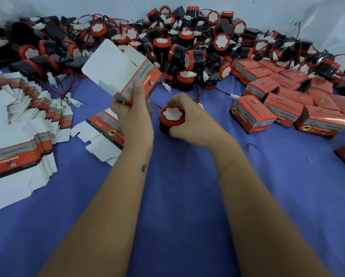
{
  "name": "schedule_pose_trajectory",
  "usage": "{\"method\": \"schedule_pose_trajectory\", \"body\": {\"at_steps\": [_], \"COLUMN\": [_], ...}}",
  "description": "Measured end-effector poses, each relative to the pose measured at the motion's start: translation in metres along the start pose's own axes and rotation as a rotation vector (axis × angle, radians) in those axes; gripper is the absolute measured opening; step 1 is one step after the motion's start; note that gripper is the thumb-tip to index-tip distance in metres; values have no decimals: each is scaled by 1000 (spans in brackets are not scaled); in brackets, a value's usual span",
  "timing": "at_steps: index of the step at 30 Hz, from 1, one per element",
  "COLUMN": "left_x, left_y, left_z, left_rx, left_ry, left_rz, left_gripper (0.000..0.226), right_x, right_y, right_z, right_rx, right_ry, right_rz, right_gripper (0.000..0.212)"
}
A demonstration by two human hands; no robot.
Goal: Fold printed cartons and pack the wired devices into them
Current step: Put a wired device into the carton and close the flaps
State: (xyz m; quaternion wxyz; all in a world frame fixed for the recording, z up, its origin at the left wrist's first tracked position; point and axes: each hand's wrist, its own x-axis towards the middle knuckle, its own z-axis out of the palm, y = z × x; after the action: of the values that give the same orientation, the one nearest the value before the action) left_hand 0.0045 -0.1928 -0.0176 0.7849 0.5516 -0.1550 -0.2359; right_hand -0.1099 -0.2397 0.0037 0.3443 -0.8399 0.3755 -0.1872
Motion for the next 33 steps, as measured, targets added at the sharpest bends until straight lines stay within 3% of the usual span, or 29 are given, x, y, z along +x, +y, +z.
{"method": "schedule_pose_trajectory", "body": {"at_steps": [3,6,9,12,16,20,25,29,33], "left_x": [0,2,0,-5,-9,-9,-5,-5,-10], "left_y": [-1,-2,-5,-4,-5,-4,-5,-5,0], "left_z": [-4,-9,-12,-12,-11,-12,-12,-13,-13], "left_rx": [46,154,373,603,695,726,861,834,812], "left_ry": [25,31,-61,-173,-298,-390,-458,-463,-475], "left_rz": [34,100,190,246,289,299,295,227,184], "left_gripper": [39,50,55,61,60,61,60,64,72], "right_x": [-14,-24,-27,-27,-25,-20,-21,-23,-21], "right_y": [2,4,2,-1,-2,2,6,5,10], "right_z": [15,20,14,11,15,20,18,16,17], "right_rx": [135,185,184,134,3,-92,-9,18,-159], "right_ry": [185,559,969,1122,1058,847,588,553,572], "right_rz": [-17,-114,-188,-216,-287,-328,-317,-298,-251], "right_gripper": [48,59,56,54,54,46,46,44,41]}}
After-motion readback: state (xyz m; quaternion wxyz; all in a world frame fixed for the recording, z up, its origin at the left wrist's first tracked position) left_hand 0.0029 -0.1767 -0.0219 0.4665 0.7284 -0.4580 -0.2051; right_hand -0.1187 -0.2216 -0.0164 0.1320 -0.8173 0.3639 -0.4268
